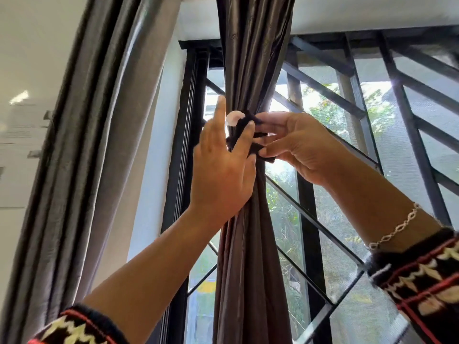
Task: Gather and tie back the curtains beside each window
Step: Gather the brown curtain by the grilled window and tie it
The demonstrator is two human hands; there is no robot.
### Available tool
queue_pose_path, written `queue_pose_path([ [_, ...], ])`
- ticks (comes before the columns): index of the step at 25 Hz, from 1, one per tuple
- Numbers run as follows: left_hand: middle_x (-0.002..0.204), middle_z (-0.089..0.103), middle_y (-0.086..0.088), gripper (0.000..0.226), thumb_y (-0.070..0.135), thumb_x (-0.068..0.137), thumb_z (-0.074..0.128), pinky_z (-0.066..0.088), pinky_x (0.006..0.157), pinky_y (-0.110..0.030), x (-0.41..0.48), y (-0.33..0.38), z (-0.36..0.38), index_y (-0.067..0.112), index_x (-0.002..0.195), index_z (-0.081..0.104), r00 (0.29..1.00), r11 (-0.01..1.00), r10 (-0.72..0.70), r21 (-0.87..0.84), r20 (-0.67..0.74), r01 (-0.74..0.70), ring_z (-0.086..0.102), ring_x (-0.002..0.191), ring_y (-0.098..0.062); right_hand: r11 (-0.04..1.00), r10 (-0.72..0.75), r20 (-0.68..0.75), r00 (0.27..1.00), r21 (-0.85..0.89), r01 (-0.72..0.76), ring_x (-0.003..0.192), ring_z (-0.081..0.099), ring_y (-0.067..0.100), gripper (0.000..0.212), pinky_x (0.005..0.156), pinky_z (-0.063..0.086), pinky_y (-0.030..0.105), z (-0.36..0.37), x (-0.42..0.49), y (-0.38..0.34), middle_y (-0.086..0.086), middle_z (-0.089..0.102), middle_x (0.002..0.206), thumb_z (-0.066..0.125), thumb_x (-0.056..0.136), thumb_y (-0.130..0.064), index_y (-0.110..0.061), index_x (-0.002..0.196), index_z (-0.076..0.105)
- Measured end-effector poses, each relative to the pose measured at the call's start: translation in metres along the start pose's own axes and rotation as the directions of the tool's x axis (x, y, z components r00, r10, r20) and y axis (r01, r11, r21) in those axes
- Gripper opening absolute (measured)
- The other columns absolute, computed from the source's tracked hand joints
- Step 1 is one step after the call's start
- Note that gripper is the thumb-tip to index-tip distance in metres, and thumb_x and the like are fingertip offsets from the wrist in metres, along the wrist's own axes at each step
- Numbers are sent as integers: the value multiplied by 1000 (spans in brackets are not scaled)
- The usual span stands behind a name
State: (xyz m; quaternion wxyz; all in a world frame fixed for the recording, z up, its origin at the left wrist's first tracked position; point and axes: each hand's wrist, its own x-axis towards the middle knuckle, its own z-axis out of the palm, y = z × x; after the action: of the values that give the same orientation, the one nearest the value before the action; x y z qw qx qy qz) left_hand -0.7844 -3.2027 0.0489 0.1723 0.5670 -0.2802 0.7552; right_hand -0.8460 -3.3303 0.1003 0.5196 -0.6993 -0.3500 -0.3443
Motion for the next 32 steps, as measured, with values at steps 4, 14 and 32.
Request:
queue_pose_path([
  [4, 134, 50, -17, 31, 13, 86, 55, 38, 95, -41, 30, 3, -15, 7, 117, 59, 994, 995, 85, 63, -71, -81, 44, 125, -34, 985, -93, -31, 995, -151, 87, 68, 55, 15, 65, 54, 47, 16, 0, 2, 0, 17, 63, 106, 41, 66, 34, 5, 123, 51],
  [14, 91, 62, -6, 12, 11, 87, 55, 32, 76, -29, 54, -9, -5, 12, 96, 62, 975, 993, 68, -109, 211, -45, 51, 94, -24, 773, -283, 82, 956, -571, 278, 61, 61, -2, 35, 61, 50, 13, -27, -1, -14, 7, 64, 74, 52, 71, 26, 1, 94, 60],
  [32, 62, 49, 1, 5, 1, 88, 55, 37, 46, -6, 59, -8, -14, 5, 89, 59, 858, 567, -369, -645, 357, 512, 46, 55, -2, 525, -709, -87, 699, -728, 441, 81, 64, 20, 24, 78, 51, 29, 7, 37, 23, 6, 69, 85, 51, 74, 2, -6, 91, 66],
])
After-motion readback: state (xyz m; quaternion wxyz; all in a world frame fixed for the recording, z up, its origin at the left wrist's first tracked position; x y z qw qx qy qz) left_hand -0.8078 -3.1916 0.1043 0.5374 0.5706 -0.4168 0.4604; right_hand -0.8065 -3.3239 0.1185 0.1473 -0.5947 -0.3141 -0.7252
